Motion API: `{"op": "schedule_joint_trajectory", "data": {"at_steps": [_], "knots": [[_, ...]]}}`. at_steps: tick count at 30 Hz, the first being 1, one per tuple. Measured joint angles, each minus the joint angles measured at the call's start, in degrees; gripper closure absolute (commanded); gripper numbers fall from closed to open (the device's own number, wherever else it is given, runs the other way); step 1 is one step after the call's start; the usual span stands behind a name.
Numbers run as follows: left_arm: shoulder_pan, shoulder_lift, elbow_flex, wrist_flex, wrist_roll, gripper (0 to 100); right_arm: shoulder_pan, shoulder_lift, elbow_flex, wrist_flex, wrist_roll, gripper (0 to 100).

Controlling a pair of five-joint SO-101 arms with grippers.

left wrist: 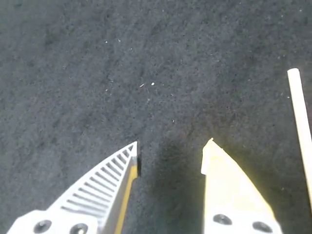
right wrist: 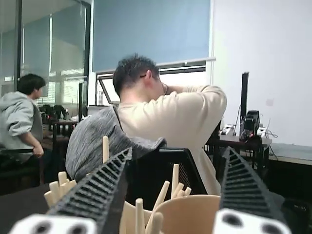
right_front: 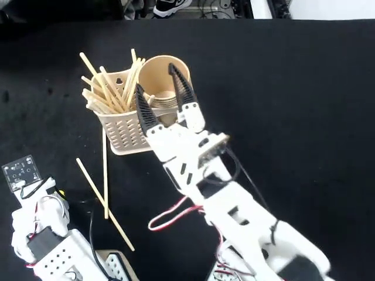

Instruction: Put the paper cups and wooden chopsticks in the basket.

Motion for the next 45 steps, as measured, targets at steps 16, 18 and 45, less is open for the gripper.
{"op": "schedule_joint_trajectory", "data": {"at_steps": [16, 18, 45], "knots": [[0.0, 0.0, 0.0, 0.0, 0.0, 78, 12.92, -51.87, 20.22, 36.84, -16.53, 97.7], [0.0, 0.0, 0.0, 0.0, 0.0, 78, 15.3, -57.93, 20.22, 48.18, -21.45, 97.6], [22.77, 29.01, -13.89, -2.64, 7.3, 71, 17.41, -67.25, 18.37, 101.63, -2.99, 97.5]]}}
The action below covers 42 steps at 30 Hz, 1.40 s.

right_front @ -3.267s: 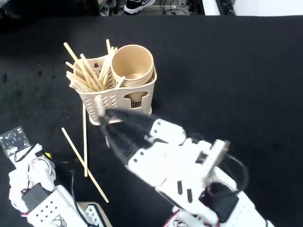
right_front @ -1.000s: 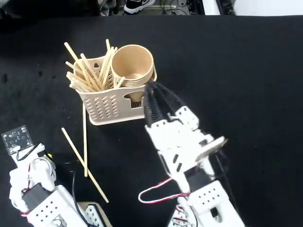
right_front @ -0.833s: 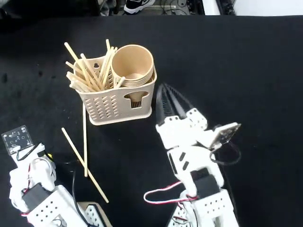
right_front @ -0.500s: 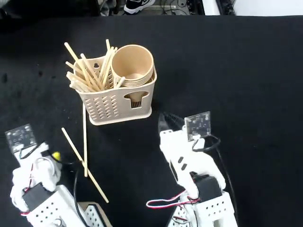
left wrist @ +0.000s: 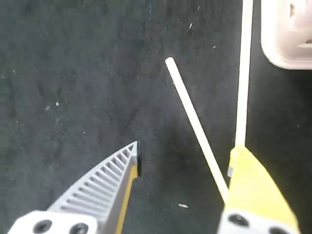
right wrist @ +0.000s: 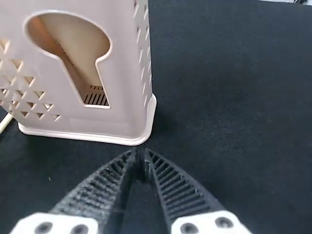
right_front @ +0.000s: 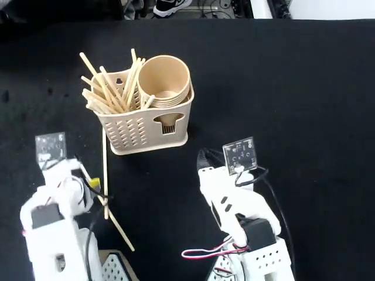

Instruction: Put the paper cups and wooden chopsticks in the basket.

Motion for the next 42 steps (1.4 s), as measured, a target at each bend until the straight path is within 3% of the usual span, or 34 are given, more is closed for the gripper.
{"op": "schedule_joint_trajectory", "data": {"at_steps": [5, 11, 19, 28, 36, 42], "knots": [[4.48, 22.59, -9.14, -3.69, 5.36, 82, 0.0, 0.0, 0.0, 0.0, 1.05, 97.5], [6.95, 44.57, -15.65, -10.37, 6.77, 98, -0.53, 0.0, 1.23, -1.23, 1.05, 97.5], [7.21, 51.78, -20.48, -10.46, 7.21, 97, -0.44, 0.0, 1.32, -1.41, 1.05, 97.5], [6.77, 29.27, -19.87, -8.09, 7.38, 97, -0.62, 0.0, 1.32, -1.41, 1.05, 97.5], [-0.09, -7.47, -21.54, -2.37, 17.93, 97, -0.62, 0.0, 1.32, -1.41, 1.05, 97.5], [-0.79, -27.78, -24.62, -9.23, 23.56, 97, -0.62, 0.0, 1.32, -1.41, 1.05, 97.5]]}}
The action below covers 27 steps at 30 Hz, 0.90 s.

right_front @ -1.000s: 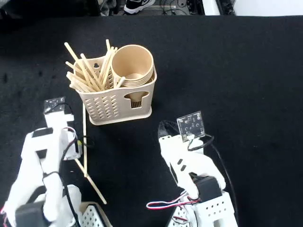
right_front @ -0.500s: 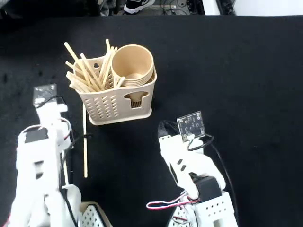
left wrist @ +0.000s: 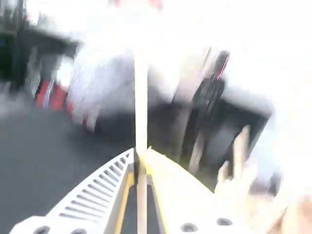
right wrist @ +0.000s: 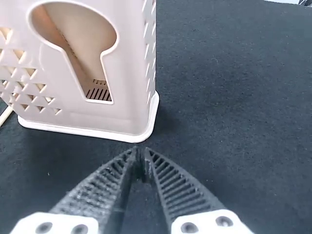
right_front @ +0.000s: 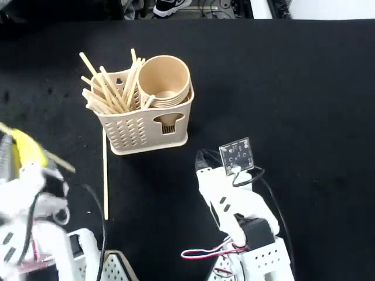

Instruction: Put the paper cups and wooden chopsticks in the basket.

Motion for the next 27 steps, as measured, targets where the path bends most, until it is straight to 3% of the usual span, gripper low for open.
{"op": "schedule_joint_trajectory", "data": {"at_steps": [5, 11, 17, 27], "knots": [[0.26, 4.84, -6.24, -14.42, 5.63, 97, 0.0, 0.0, 0.0, 0.0, 0.0, 97.5], [8.62, 15.82, -13.63, -33.49, 7.21, 97, 0.0, 0.0, 0.0, 0.0, 0.0, 97.5], [20.31, 31.56, -19.87, -35.6, 3.87, 97, 0.0, 0.0, 0.0, 0.0, 0.0, 97.5], [21.71, 52.75, -12.48, -51.96, 0.53, 97, 0.0, 0.0, 0.7, 0.0, 3.52, 97.5]]}}
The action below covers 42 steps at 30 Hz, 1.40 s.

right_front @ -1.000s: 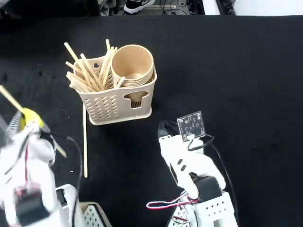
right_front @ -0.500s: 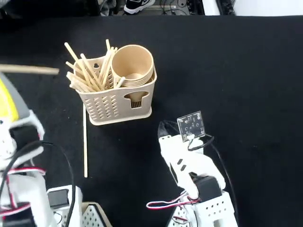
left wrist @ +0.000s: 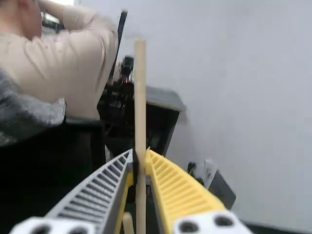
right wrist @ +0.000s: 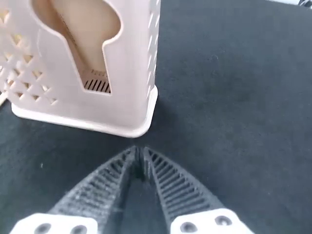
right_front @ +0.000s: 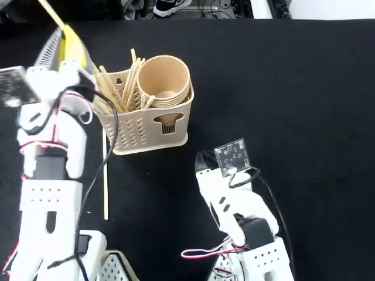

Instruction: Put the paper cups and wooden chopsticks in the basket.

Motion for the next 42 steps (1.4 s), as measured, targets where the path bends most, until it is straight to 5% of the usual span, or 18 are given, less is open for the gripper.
{"op": "schedule_joint_trajectory", "data": {"at_steps": [7, 10, 21, 30, 35, 42], "knots": [[4.57, 0.62, 6.59, 0.35, -7.38, 82, 0.0, 0.0, 0.0, -0.26, 0.26, 97.5], [5.71, 0.53, 6.42, 6.68, -6.86, 78, 0.0, 0.0, 0.0, -0.53, 0.26, 97.5], [1.85, -7.12, -14.15, 49.41, -2.37, 76, 0.0, 0.0, 0.0, -0.88, 0.26, 97.5], [-11.78, 5.63, -25.58, 81.58, -18.81, 76, 0.0, 0.0, 0.0, -0.88, 0.26, 97.5], [-14.42, 17.58, -22.68, 84.4, -22.33, 77, 0.0, 0.0, 0.0, -0.88, 0.26, 97.5], [-14.33, 22.15, -13.1, 75.78, -22.77, 76, 0.0, 0.0, 0.0, -0.88, 0.26, 97.5]]}}
